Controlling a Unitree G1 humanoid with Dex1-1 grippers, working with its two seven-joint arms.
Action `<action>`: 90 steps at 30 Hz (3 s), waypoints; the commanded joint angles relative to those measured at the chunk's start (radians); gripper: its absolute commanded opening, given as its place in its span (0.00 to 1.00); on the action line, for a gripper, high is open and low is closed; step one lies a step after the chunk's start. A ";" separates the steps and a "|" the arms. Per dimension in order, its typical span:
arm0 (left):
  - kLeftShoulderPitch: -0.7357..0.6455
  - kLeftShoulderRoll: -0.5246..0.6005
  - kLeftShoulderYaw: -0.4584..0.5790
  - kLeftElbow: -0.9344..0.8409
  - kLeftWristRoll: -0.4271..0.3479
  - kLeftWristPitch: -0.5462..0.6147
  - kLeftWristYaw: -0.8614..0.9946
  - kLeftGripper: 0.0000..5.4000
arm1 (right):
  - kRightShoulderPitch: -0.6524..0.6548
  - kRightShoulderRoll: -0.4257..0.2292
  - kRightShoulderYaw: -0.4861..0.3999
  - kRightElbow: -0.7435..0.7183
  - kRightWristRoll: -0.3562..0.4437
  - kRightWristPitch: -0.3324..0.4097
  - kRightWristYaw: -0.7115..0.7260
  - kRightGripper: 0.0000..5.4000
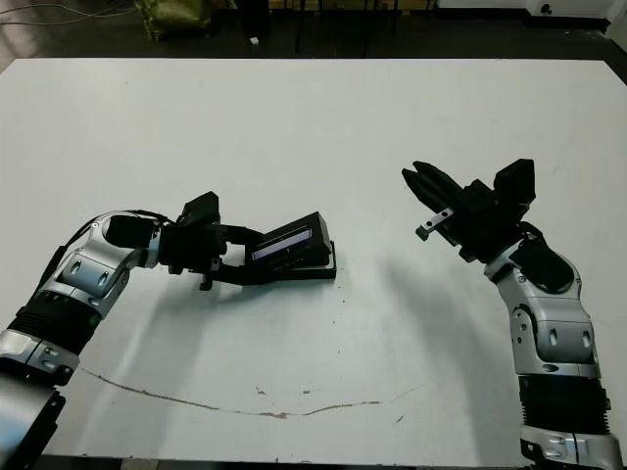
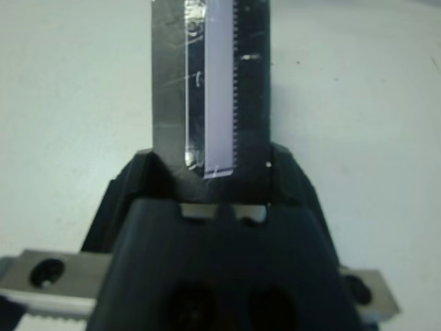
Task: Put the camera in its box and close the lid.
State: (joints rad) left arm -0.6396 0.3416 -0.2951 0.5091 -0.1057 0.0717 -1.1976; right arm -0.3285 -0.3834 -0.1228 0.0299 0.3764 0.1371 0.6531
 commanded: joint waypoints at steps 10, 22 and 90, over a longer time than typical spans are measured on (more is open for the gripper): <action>-0.008 -0.052 -0.058 0.053 0.088 -0.030 0.047 0.41 | 0.030 -0.004 0.003 -0.007 -0.014 0.013 -0.013 0.00; -0.047 -0.068 -0.125 0.059 0.155 -0.055 0.042 0.41 | 0.033 -0.004 0.005 -0.018 -0.015 0.021 -0.020 0.00; 0.254 0.445 -0.080 -0.208 0.159 -0.089 0.030 1.00 | 0.031 -0.002 0.003 0.001 0.001 0.011 0.005 0.00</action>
State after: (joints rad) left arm -0.4681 0.7450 -0.3331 0.2613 -0.0173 -0.0494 -1.1207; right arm -0.3072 -0.3829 -0.1179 0.0161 0.3731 0.1436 0.6490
